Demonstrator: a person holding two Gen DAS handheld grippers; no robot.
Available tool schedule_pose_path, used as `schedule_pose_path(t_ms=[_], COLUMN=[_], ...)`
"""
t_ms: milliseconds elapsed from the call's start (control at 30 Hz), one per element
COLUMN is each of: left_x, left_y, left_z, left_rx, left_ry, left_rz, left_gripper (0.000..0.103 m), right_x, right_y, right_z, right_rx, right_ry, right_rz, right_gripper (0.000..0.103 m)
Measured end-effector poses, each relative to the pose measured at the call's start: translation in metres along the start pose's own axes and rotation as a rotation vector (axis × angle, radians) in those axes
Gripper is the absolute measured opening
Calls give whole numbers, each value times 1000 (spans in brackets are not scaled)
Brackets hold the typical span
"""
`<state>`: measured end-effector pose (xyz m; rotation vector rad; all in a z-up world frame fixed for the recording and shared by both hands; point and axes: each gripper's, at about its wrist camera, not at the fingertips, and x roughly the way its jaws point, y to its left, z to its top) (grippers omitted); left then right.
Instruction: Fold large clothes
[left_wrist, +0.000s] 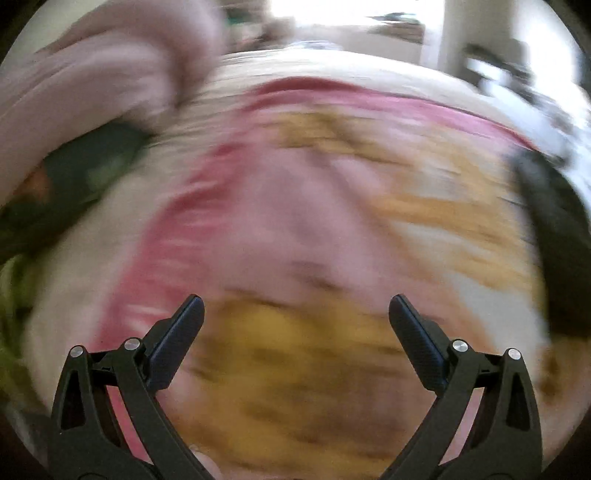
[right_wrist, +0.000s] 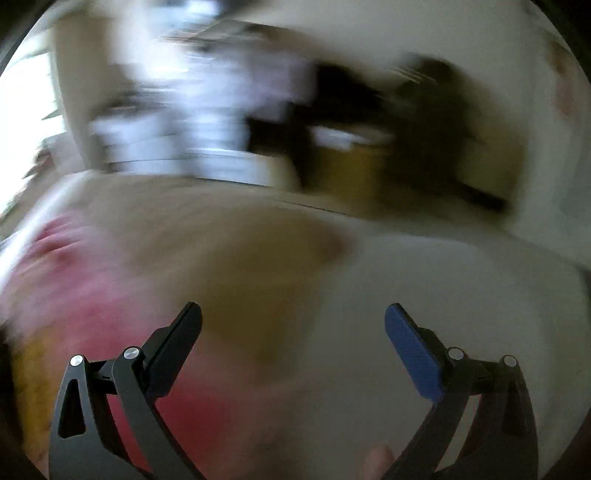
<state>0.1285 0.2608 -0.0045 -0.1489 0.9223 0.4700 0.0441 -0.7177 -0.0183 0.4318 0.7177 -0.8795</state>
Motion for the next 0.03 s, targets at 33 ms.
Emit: schedule_pose_path(t_ms=[33], left_x=[12], left_y=[22], left_z=[3], left_rx=[-26], left_ry=[10], left_rz=[64], left_gripper=[94], right_x=[19], right_y=[-20], right_z=[6], right_rx=[28], right_ry=[22], right_rz=[-71], right_gripper=[98])
